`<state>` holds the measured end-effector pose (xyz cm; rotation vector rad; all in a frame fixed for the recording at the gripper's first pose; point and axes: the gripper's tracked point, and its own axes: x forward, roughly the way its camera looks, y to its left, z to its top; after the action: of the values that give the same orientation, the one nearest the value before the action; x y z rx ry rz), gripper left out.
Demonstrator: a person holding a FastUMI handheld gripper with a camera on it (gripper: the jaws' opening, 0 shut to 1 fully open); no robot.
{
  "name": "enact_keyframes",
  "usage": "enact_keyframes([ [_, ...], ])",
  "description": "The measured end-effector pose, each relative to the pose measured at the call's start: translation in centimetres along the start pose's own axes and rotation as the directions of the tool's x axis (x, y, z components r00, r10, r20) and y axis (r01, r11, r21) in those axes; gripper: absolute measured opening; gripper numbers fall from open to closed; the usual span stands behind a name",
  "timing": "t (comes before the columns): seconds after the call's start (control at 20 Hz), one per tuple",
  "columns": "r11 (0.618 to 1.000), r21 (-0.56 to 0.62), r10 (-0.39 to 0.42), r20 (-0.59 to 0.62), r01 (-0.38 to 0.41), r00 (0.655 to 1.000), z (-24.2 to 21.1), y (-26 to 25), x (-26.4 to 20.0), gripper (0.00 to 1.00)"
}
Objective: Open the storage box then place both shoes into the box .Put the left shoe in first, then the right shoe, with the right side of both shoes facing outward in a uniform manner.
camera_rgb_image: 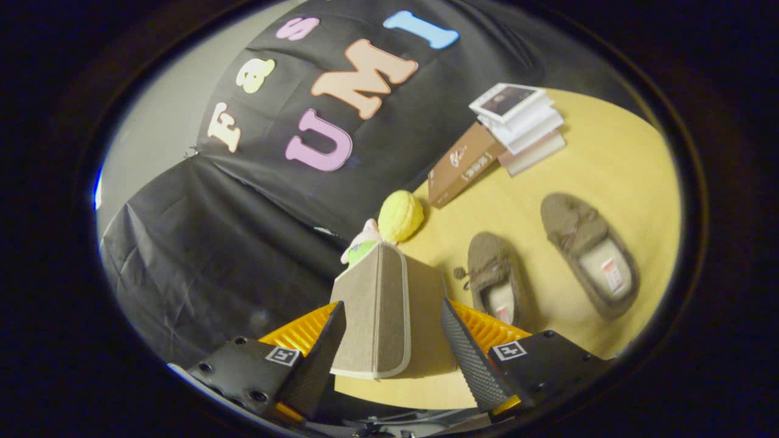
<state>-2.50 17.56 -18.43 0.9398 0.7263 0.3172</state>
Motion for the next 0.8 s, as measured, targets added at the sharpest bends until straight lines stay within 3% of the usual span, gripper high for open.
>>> enact_keyframes([
  [0.25,0.995,0.099,-0.008,-0.142,0.022,0.990,-5.2,-0.6,1.5,0.99],
  [0.5,0.965,0.262,0.071,-0.237,-0.007,0.969,-9.1,0.0,2.7,0.98],
  [0.8,0.901,0.430,0.173,-0.225,-0.062,0.959,-9.7,1.2,3.4,0.98],
])
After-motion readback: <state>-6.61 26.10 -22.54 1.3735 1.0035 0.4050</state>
